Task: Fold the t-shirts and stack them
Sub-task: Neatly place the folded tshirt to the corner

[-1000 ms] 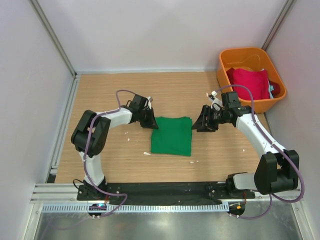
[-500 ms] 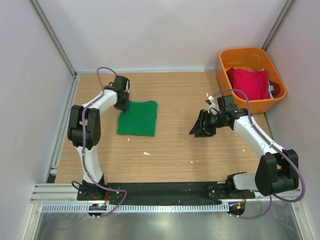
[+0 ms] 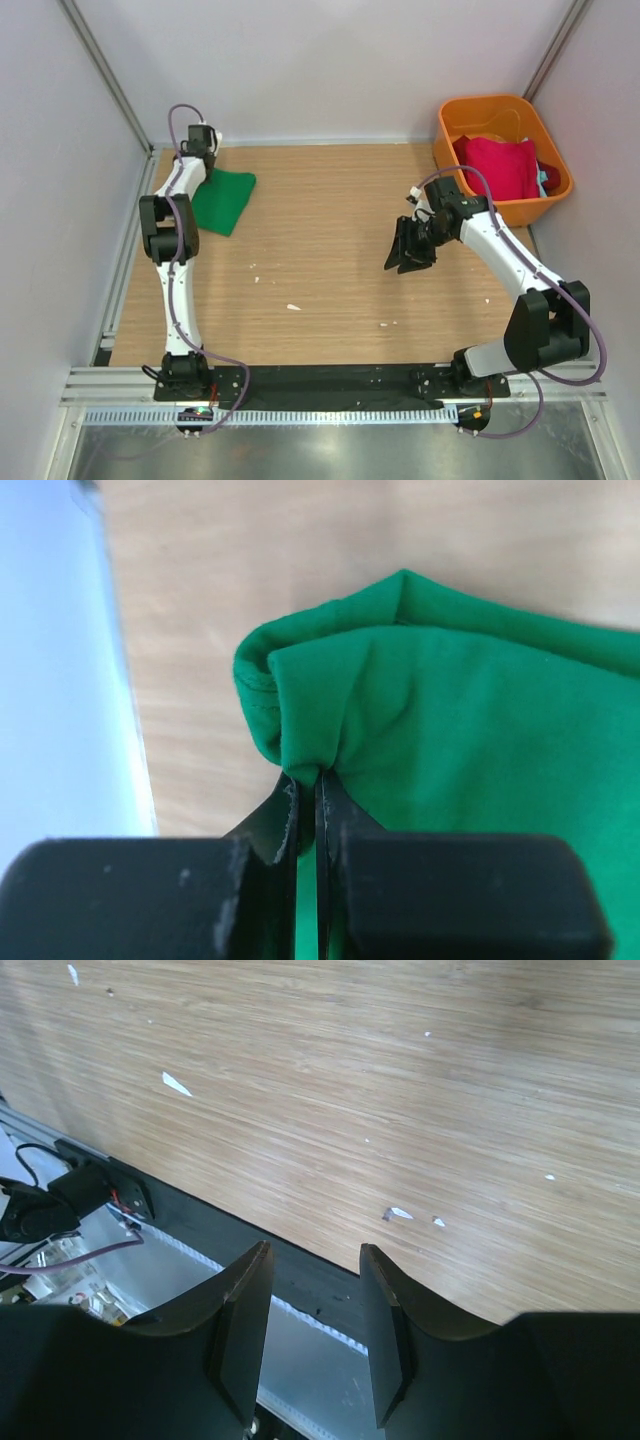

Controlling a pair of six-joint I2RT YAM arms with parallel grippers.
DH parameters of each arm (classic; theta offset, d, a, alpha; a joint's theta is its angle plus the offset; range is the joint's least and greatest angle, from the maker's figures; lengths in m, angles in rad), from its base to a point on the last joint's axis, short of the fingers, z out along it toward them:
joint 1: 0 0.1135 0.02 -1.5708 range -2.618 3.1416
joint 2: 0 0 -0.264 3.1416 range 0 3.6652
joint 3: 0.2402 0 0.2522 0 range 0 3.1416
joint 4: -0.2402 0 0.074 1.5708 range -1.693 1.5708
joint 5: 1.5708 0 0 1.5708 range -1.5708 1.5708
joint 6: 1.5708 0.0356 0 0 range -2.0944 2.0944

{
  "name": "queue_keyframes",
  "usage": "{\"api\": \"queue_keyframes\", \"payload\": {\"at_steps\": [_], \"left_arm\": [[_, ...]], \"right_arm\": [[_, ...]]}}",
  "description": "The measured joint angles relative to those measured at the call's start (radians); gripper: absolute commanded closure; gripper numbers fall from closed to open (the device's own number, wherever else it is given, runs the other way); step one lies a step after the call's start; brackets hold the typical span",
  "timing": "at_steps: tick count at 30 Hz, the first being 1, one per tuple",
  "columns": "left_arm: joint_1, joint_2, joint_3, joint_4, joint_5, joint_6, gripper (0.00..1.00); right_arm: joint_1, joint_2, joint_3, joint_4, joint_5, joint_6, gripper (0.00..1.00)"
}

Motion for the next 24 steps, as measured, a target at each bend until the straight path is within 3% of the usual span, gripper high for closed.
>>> {"api": "queue_keyframes", "payload": {"at_steps": [7, 24], "left_arm": [[0.05, 0.172, 0.253, 0.023, -0.04, 0.1, 1.0], [0.121, 0.327, 0.414, 0.188, -0.114, 0.024, 1.0]], "right_arm": [[0.002, 0.109, 0.091, -0.035, 0.042, -0.011, 0.54], [0.002, 0.259, 0.157, -0.023, 0.054, 0.0, 0.54]]}}
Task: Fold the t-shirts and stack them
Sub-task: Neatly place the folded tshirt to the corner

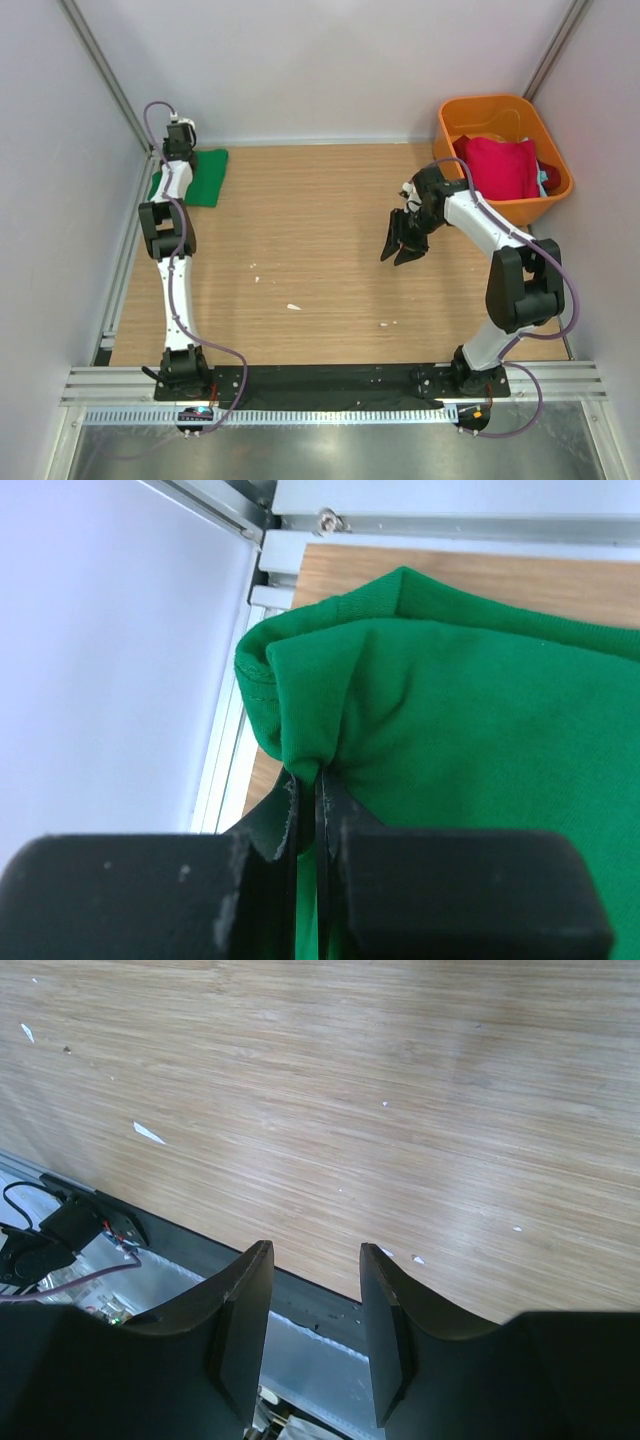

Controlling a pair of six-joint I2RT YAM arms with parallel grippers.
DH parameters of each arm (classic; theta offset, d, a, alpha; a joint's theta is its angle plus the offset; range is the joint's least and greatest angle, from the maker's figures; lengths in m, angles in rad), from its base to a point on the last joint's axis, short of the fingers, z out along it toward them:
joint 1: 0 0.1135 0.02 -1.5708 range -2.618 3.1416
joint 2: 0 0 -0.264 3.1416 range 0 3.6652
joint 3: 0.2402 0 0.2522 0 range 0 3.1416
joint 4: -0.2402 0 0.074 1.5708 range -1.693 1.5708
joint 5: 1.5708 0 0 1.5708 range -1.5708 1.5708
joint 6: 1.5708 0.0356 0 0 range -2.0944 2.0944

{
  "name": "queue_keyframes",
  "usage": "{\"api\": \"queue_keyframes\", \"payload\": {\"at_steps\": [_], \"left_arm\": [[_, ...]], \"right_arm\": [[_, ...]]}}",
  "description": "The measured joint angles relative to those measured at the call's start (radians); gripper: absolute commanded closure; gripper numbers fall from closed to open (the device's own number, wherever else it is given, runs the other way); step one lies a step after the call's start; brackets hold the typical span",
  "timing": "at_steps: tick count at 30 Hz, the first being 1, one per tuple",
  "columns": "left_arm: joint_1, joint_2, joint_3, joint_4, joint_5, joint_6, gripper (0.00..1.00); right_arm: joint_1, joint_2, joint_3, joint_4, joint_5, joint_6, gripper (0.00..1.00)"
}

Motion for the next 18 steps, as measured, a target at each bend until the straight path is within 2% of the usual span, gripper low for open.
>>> {"api": "queue_keyframes", "payload": {"at_steps": [12, 13, 15, 16, 18], "left_arm": [[0.005, 0.032, 0.033, 0.067, -0.006, -0.011, 1.0], [0.006, 0.033, 0.033, 0.071, -0.011, -0.013, 0.86], [0.006, 0.034, 0.033, 0.073, -0.024, -0.016, 0.69], [0.006, 0.034, 0.033, 0.077, -0.037, -0.02, 0.47], [0.006, 0.033, 0.031, 0.095, -0.075, -0.025, 0.33]], "right_arm": [[0.0, 0.054, 0.025, 0.008, 0.0, 0.001, 0.54], [0.0, 0.055, 0.026, 0.008, 0.0, 0.003, 0.54], [0.0, 0.055, 0.026, 0.008, 0.0, 0.004, 0.54], [0.0, 0.055, 0.026, 0.008, 0.0, 0.004, 0.54], [0.0, 0.055, 0.026, 0.008, -0.001, 0.008, 0.54]]}}
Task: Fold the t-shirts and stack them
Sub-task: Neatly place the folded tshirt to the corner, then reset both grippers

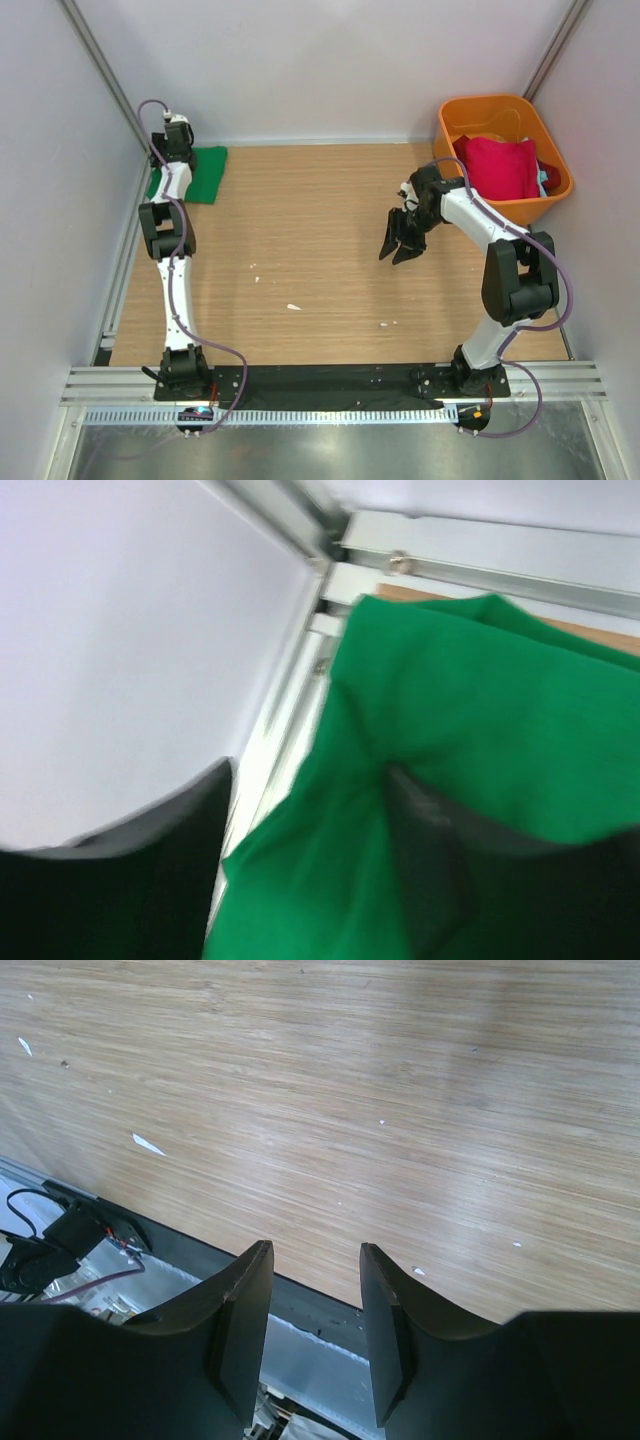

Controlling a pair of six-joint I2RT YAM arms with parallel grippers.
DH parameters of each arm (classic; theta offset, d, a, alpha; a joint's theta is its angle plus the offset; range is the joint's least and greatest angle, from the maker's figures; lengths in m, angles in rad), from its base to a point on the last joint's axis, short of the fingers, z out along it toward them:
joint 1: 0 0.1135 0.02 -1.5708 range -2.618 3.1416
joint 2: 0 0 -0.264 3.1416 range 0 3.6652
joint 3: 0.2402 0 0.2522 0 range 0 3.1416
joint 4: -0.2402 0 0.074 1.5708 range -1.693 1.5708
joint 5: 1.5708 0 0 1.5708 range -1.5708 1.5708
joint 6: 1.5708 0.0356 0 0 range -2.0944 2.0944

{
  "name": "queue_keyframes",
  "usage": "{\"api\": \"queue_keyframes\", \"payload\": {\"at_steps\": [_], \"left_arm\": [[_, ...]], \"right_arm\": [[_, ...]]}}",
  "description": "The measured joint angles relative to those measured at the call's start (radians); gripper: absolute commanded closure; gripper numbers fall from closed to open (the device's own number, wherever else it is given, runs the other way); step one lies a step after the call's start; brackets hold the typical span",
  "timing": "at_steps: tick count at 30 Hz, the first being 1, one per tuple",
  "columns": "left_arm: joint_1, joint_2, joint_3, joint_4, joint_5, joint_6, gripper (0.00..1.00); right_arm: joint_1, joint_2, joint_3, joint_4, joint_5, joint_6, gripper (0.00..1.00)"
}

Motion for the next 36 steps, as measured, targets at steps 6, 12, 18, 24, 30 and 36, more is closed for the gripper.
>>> {"api": "queue_keyframes", "payload": {"at_steps": [6, 12, 18, 24, 30, 36], "left_arm": [[-0.005, -0.101, -0.148, 0.037, -0.126, -0.015, 0.01], [-0.045, -0.425, -0.509, -0.039, -0.177, -0.118, 0.0], [-0.223, -0.953, -0.947, -0.092, -0.096, -0.324, 0.0], [-0.366, -1.414, -1.27, -0.174, 0.206, -0.594, 0.0], [-0.384, -1.821, -1.683, -0.165, 0.537, -0.879, 0.0], [-0.391, -2.225, -2.061, -0.074, 0.859, -1.194, 0.0]], "right_arm": [[0.0, -0.022, -0.008, 0.015, -0.005, 0.025, 0.53], [0.0, -0.19, -0.111, 0.05, -0.004, 0.057, 0.49], [0.0, -0.404, -0.283, 0.124, 0.005, 0.136, 0.0], [0.0, -0.595, -0.541, 0.289, 0.005, 0.247, 0.0], [0.0, -0.766, -0.864, 0.515, -0.016, 0.429, 0.0], [0.0, -0.982, -1.098, 0.708, -0.066, 0.598, 0.0]]}}
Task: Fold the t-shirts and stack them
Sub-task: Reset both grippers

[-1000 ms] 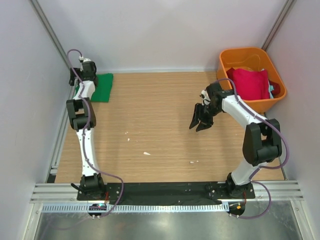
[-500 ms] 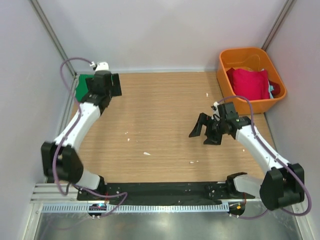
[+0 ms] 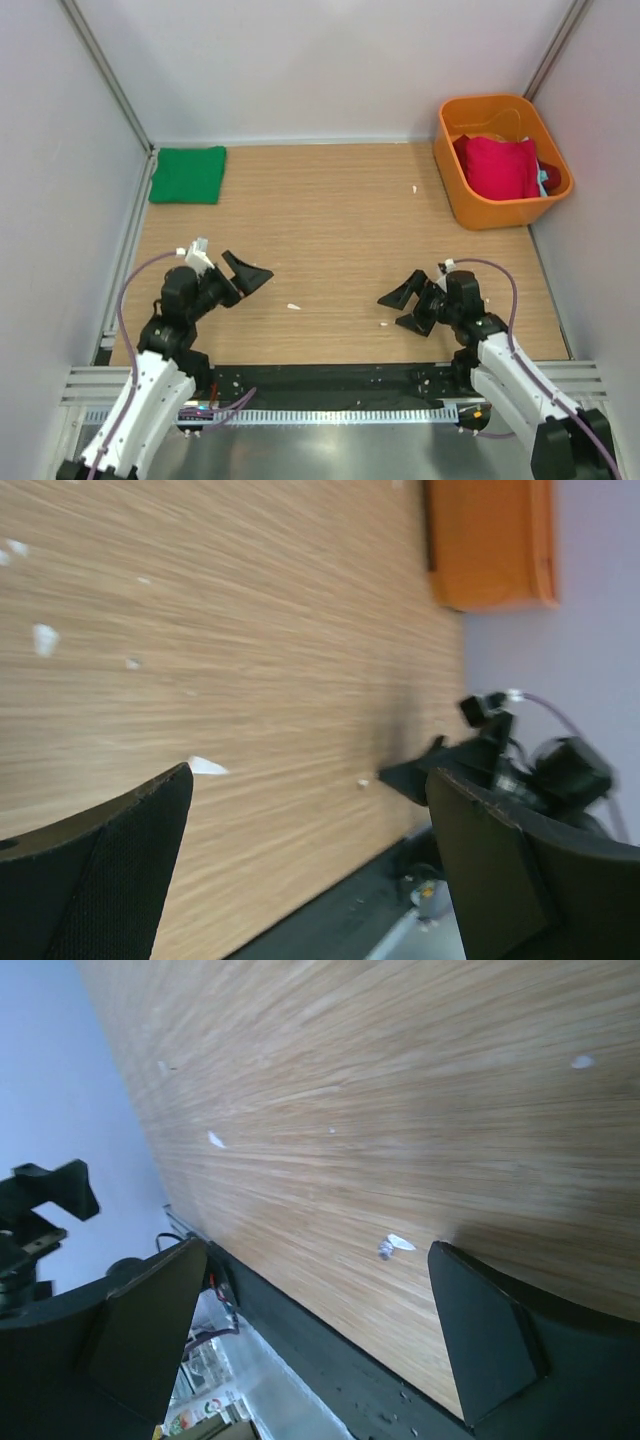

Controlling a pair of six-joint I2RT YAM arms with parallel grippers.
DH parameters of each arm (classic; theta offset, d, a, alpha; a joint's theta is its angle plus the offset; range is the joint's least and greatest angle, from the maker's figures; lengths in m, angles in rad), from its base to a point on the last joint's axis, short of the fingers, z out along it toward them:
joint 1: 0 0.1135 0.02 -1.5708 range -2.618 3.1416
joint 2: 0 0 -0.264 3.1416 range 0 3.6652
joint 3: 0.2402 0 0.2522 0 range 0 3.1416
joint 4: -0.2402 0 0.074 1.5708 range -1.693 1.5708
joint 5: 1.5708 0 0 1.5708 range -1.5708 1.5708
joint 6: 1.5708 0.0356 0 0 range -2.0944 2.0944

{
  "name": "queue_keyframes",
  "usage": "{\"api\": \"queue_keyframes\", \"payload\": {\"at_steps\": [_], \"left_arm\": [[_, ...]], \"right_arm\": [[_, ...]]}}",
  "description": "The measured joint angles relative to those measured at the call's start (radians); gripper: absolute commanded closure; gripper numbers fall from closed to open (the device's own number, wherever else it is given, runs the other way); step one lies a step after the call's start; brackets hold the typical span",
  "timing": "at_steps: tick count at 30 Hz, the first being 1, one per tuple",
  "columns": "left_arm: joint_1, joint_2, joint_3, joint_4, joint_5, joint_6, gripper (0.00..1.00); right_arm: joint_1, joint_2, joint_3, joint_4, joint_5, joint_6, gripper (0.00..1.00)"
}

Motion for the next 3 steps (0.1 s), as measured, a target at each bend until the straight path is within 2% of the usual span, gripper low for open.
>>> {"api": "queue_keyframes", "payload": {"at_steps": [3], "left_arm": [[0.0, -0.242, -0.097, 0.026, 0.079, -0.128, 0.0]], "right_arm": [[0.0, -0.166, -0.096, 0.097, -0.026, 0.089, 0.0]]}}
